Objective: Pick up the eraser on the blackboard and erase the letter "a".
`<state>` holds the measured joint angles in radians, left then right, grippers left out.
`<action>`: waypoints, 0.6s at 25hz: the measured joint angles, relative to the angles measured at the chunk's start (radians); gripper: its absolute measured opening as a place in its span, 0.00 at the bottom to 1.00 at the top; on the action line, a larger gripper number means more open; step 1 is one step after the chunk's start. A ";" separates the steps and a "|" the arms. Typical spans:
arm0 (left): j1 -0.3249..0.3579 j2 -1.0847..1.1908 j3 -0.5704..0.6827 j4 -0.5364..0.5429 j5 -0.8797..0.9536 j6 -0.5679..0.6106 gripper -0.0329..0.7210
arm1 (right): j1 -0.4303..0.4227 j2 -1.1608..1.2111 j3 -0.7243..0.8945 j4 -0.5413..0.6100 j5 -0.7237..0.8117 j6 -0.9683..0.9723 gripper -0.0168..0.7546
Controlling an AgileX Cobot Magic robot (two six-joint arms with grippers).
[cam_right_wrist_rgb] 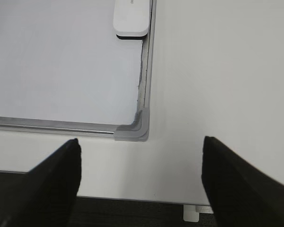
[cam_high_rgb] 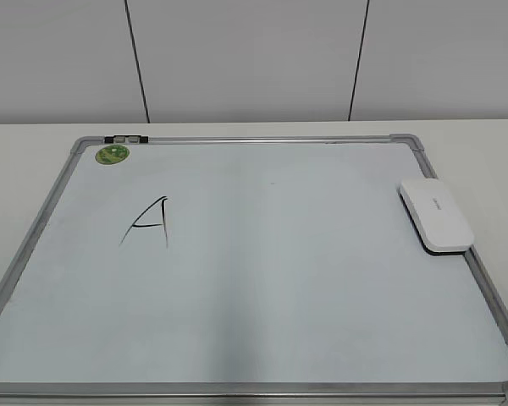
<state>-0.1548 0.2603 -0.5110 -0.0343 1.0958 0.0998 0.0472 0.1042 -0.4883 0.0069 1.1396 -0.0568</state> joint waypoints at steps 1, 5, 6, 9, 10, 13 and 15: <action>0.000 -0.004 0.000 0.000 0.000 0.000 0.74 | 0.000 0.000 0.000 0.000 0.001 0.000 0.78; 0.025 -0.034 0.000 0.000 0.000 0.000 0.74 | -0.008 0.000 0.000 0.000 0.001 0.000 0.78; 0.040 -0.044 0.000 0.000 0.000 0.000 0.74 | -0.019 0.000 0.000 0.000 0.001 0.000 0.78; 0.083 -0.087 0.000 0.000 0.000 0.000 0.74 | -0.048 -0.007 0.000 -0.007 0.001 0.000 0.78; 0.099 -0.102 0.000 0.000 0.000 0.000 0.73 | -0.055 -0.015 0.000 -0.007 0.001 0.000 0.78; 0.140 -0.137 0.000 0.000 0.000 0.000 0.73 | -0.062 -0.043 0.000 -0.007 0.001 0.000 0.78; 0.157 -0.161 0.000 0.000 0.000 0.000 0.73 | -0.062 -0.072 0.000 -0.007 -0.001 0.000 0.78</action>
<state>0.0022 0.0990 -0.5110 -0.0343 1.0958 0.0998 -0.0151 0.0317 -0.4883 0.0000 1.1389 -0.0573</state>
